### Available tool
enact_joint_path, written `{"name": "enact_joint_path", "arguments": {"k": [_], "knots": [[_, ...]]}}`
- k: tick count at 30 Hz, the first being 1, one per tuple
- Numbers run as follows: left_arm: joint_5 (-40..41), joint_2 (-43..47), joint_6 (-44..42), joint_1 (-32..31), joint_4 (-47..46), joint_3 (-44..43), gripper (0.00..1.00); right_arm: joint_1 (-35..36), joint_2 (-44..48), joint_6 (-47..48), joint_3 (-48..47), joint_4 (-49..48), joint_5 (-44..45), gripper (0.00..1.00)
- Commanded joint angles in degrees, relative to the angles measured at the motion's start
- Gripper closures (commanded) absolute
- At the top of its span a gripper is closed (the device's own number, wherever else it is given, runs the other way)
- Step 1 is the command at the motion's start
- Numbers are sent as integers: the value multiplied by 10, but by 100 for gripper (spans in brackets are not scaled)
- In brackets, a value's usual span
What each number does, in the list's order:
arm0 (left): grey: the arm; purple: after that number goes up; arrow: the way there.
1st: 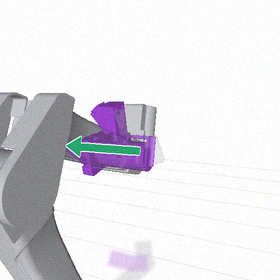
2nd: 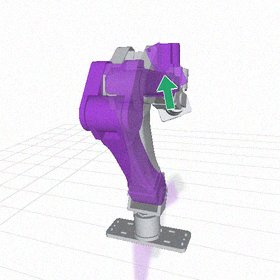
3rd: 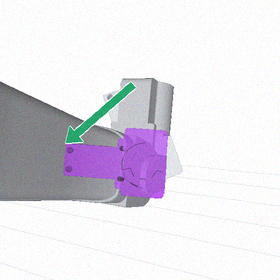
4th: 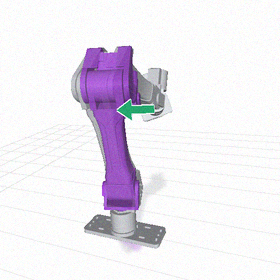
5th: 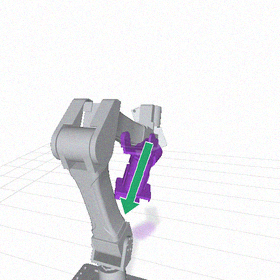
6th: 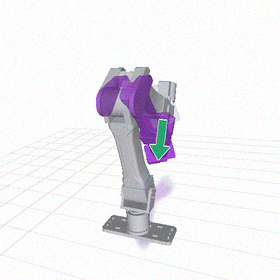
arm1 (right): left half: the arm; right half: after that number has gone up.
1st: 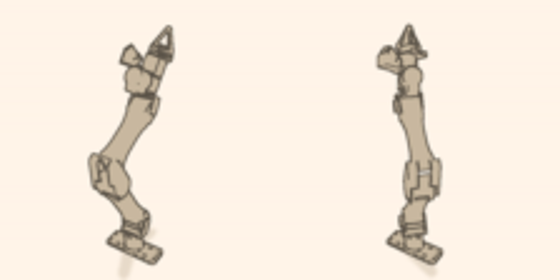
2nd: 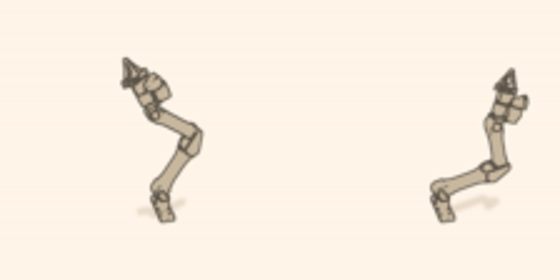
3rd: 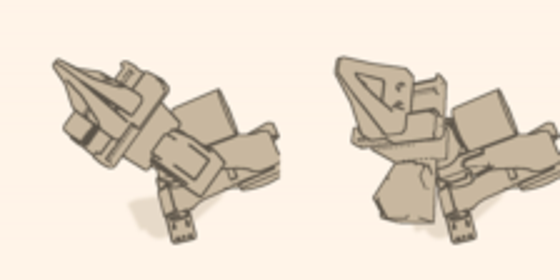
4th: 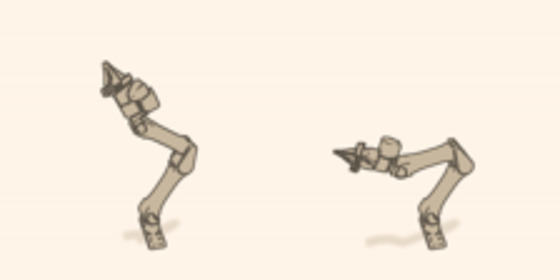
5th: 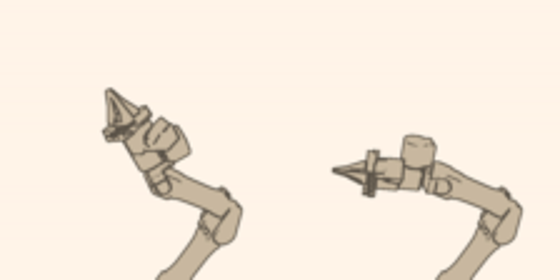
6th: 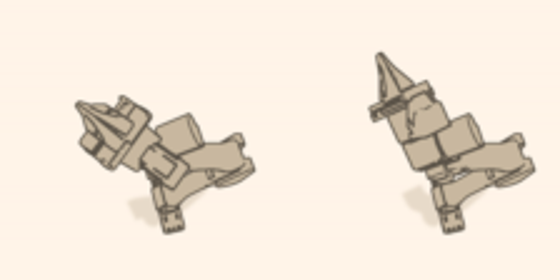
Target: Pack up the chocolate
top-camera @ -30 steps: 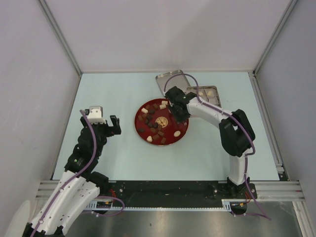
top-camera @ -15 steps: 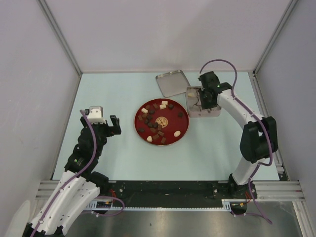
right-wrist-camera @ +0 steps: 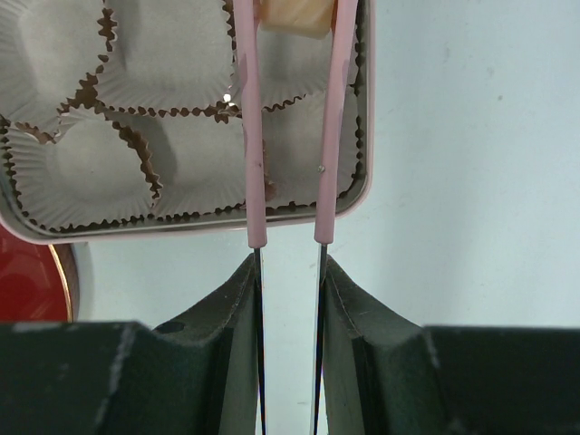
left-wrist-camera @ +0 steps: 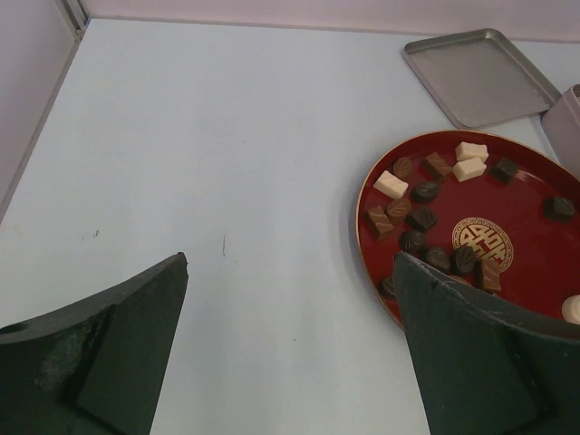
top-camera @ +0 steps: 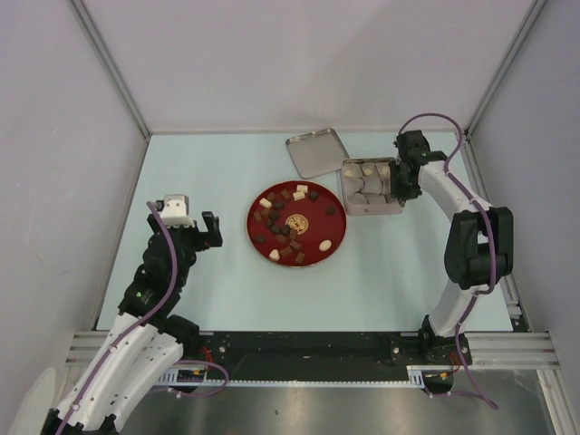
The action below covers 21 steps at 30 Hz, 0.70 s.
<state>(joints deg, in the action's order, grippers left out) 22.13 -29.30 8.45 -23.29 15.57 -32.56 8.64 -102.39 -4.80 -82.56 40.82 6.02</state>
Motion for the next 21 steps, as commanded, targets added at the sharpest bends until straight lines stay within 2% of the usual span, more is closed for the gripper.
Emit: {"name": "enact_joint_path", "arguments": {"k": [1, 3, 8, 16, 21], "knots": [[4, -1, -15, -2, -13, 6, 0, -3, -16, -10, -1, -24, -18, 88], [3, -2, -14, -3, -14, 6, 0, -4, -23, -11, -1, -24, -20, 86], [3, -2, -16, -2, -14, 7, 0, -6, -33, -13, 0, -26, -18, 74], [2, -2, -16, -2, -16, 7, 0, -7, -28, -14, 2, -27, -16, 62], [1, -1, -16, -2, -15, 7, 0, -7, -19, -14, 6, -27, -13, 60]]}}
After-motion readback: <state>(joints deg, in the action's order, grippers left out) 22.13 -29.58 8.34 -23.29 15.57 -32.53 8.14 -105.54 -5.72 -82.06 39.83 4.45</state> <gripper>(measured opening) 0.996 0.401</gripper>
